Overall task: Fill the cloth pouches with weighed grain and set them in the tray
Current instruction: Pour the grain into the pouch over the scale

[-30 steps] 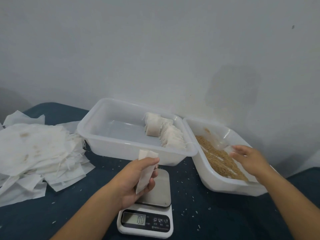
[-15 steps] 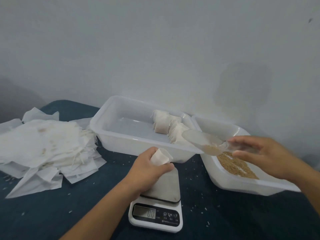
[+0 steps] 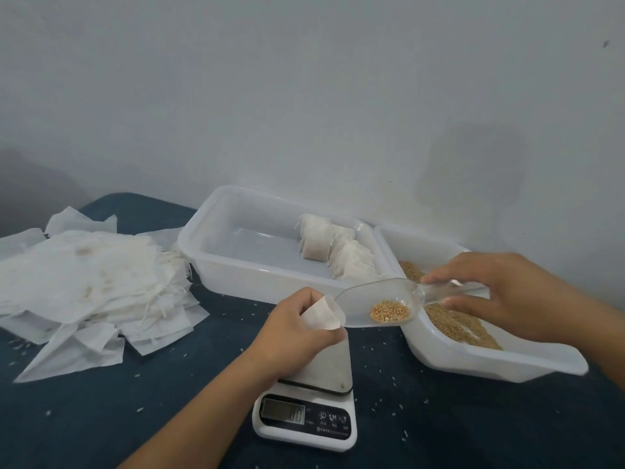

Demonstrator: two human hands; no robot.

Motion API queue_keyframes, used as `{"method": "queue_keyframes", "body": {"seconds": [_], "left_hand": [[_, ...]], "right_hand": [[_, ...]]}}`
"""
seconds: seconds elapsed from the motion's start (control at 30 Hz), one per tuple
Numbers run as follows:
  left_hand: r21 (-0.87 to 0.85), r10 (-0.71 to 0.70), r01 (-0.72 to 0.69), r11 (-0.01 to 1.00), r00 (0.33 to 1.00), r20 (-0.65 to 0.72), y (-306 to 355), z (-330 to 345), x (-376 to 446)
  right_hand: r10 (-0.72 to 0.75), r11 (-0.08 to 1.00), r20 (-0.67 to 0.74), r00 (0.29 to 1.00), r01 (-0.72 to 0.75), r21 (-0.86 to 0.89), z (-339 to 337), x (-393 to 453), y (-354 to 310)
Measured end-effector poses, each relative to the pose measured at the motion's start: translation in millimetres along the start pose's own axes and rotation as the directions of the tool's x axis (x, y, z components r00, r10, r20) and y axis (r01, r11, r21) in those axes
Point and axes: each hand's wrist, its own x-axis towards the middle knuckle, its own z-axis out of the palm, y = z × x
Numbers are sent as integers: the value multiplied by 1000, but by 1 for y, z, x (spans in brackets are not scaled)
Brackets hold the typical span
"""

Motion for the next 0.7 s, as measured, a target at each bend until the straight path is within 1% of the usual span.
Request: {"method": "queue_keyframes", "body": {"seconds": [0.17, 0.3, 0.43, 0.53, 0.6, 0.7], "left_hand": [[59, 25, -27, 998, 999, 30, 1, 1, -1], [61, 24, -27, 998, 999, 40, 0, 1, -2], [43, 36, -38, 998, 999, 40, 2, 0, -3], [34, 31, -32, 999, 999, 33, 3, 0, -3], [28, 9, -10, 1000, 1000, 23, 4, 0, -3], [4, -25, 25, 1000, 999, 20, 5, -1, -3]], "right_hand": [[-48, 984, 35, 998, 53, -173, -7, 7, -15], [-90, 962, 50, 995, 100, -256, -12, 11, -26], [-104, 920, 89, 991, 130, -371, -18, 14, -38], [-130, 875, 91, 987, 158, -459, -23, 12, -47], [-179, 860, 62, 982, 187, -476, -24, 10, -53], [-300, 832, -67, 952, 226, -506, -22, 7, -49]]}}
